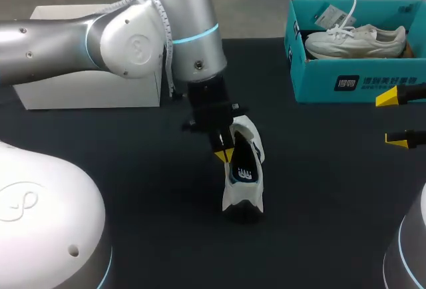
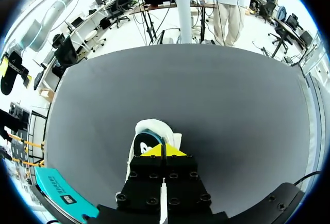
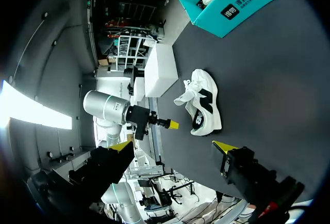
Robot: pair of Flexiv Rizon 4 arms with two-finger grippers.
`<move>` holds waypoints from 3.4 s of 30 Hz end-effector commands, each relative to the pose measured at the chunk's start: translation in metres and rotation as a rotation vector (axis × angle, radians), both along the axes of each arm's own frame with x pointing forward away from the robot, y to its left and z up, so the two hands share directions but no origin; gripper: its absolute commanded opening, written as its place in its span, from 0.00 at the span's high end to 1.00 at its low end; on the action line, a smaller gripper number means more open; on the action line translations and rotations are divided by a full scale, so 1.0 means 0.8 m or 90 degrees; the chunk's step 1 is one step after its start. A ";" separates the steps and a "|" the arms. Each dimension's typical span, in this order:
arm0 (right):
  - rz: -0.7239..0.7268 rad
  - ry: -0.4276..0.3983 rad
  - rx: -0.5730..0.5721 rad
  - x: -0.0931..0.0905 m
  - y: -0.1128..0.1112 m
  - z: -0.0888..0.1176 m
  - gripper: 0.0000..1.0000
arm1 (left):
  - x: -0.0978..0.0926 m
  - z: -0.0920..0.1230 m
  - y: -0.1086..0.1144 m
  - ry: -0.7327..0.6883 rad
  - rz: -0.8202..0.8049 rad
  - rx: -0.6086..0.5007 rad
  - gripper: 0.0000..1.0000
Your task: Take the shoe out of the shoebox, open the shoe tongue, remove and reinsert the insole, then place the shoe into the shoebox
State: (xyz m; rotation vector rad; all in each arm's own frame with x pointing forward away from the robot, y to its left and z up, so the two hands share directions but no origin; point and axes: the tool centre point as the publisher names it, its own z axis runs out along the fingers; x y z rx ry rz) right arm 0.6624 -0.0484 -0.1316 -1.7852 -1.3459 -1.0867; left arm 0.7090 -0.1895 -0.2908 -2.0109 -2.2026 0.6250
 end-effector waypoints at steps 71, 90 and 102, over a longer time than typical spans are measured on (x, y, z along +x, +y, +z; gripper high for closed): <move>-0.005 -0.001 -0.002 -0.006 0.001 0.000 0.00 | 0.012 -0.123 -0.042 -0.090 -0.046 0.022 1.00; -0.005 -0.001 -0.002 -0.006 0.001 0.000 0.00 | 0.014 -0.163 -0.055 -0.098 -0.041 0.024 1.00; -0.005 -0.001 -0.002 -0.006 0.001 0.000 0.00 | 0.022 -0.104 -0.050 -0.123 -0.053 0.026 1.00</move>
